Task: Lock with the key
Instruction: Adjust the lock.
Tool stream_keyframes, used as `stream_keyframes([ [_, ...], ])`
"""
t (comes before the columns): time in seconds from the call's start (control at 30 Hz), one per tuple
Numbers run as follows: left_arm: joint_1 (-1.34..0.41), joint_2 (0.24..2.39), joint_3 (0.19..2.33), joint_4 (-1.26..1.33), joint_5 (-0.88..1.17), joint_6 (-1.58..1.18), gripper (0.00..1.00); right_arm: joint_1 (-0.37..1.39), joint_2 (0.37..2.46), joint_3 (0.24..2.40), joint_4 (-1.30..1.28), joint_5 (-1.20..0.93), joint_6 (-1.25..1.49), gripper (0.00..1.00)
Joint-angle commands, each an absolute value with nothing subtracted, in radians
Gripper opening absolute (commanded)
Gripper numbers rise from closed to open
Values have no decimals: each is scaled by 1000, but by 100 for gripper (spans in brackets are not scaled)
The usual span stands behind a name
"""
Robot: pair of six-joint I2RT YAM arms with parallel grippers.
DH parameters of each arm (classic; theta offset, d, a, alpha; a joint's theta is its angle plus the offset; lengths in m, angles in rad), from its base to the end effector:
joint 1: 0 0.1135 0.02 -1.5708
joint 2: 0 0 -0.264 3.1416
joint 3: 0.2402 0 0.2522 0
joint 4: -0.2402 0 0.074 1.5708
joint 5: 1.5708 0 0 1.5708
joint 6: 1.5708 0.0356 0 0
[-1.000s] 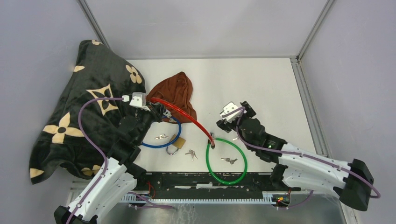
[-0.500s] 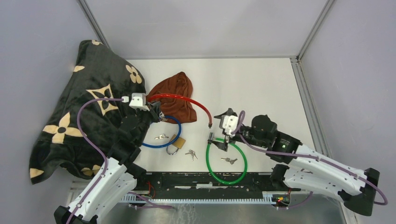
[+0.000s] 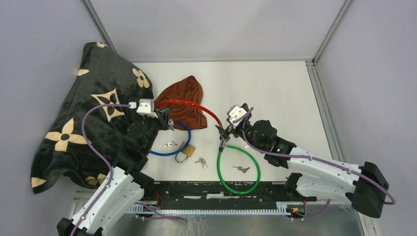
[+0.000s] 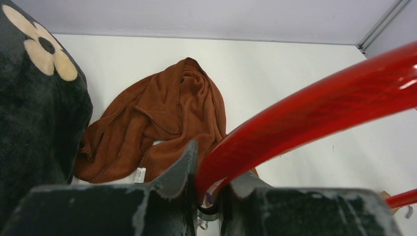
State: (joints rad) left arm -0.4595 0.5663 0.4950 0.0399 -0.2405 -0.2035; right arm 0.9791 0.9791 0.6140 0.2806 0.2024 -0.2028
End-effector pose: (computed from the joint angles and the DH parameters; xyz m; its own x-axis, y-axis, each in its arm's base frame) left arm 0.1421 -0.0609 0.2941 -0.0715 -0.1836 -0.9804 0.2072 0.9587 -0.1947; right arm 0.1350 0.1881 0.2920 0.0951 -0.2121 -0.9726 -0.6964 0.6839 -0.2173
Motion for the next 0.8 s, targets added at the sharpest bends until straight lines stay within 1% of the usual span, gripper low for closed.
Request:
stream_keyframes([
  [0.0,-457,548,498,115,-220,-214,2,970,1084,625,461,187,-129,96],
  [0.03,-458,547,497,114,-218,-213,2,969,1105,632,478,201,-121,95],
  [0.1,-457,545,498,107,-217,-215,2,968,1128,645,498,249,-112,87],
  [0.13,-457,543,498,103,-216,-214,2,967,1133,648,505,271,-109,79],
  [0.17,-457,541,495,101,-216,-212,2,964,1134,649,518,289,-105,66],
  [0.2,-457,539,491,100,-216,-211,2,962,1132,650,526,302,-103,56],
  [0.23,-458,537,486,98,-217,-210,2,957,1132,654,531,301,-103,48],
  [0.27,-457,536,481,98,-218,-211,2,956,1134,664,528,295,-104,41],
  [0.4,-457,531,457,101,-162,-207,2,951,1158,717,508,281,-130,5],
  [0.43,-458,531,448,110,-137,-203,2,950,1165,731,499,286,-137,0],
  [0.5,-457,535,432,122,-86,-192,4,944,1166,745,500,296,-153,0],
  [0.63,-458,530,413,128,-7,-176,29,910,1148,753,516,279,-188,0],
  [0.7,-458,523,404,125,47,-163,40,883,1138,754,511,248,-208,0],
  [0.73,-457,521,406,113,65,-151,43,864,1133,748,512,227,-217,0],
  [0.77,-458,519,410,98,81,-137,49,848,1125,743,514,204,-221,0],
])
